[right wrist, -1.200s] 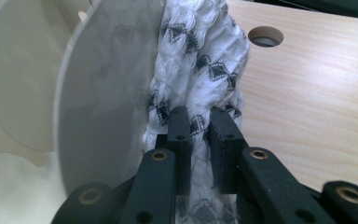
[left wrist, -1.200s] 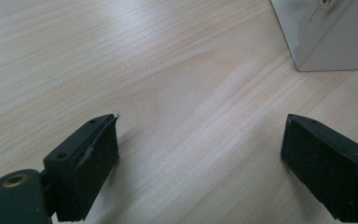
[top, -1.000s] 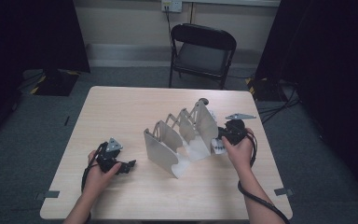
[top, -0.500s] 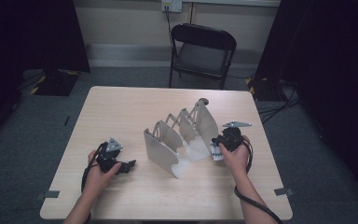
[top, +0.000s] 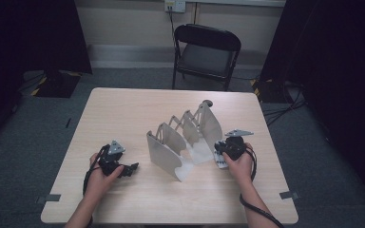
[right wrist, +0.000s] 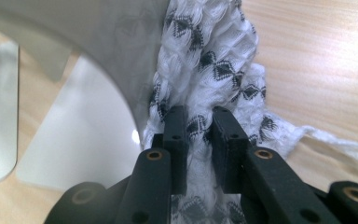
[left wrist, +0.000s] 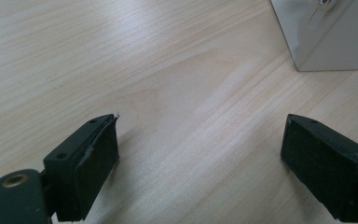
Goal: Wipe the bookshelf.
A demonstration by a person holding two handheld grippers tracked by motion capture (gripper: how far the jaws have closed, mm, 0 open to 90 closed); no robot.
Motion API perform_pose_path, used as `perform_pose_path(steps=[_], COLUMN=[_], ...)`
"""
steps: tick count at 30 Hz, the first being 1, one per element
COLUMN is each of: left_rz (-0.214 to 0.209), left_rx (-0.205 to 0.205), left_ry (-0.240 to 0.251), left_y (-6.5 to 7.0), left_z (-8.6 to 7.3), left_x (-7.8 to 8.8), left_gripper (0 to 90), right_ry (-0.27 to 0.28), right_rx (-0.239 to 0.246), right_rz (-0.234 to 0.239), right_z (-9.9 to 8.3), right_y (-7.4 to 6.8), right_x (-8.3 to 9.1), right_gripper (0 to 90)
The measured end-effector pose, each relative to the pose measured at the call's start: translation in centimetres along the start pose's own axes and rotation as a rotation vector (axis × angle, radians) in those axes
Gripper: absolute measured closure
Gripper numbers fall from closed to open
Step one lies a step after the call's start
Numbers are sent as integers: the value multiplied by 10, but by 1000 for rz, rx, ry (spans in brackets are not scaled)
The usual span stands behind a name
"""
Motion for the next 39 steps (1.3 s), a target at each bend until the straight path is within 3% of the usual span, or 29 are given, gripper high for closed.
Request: perform_pose_path(steps=[7,17,33,39], left_rz=[-1,0,-1,-1], left_rx=[0,0,0,-4], left_ry=[0,0,0,-1], left_y=[0,0,0,0], left_z=[0,0,0,0], left_x=[0,0,0,0], left_gripper=[109,109,109,109], right_ry=[6,4,5,47], right_rx=[-6,23,54,-1], right_rz=[2,8,33,-25], right_z=[-15,-35,-50,-48], right_y=[-5,-16,-35,-26], right_x=[15,37,52,61], right_gripper=[770,764,759,787])
Point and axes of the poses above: each handheld gripper's, and its own axes: x roughly backward along the jaws, z roughly out of its top, y roughly to its right, the point moved 6 cm from there along -x, roughly forward along the jaws, and after that the axes turned 2 degrees about -z, right-handed, at the moved point
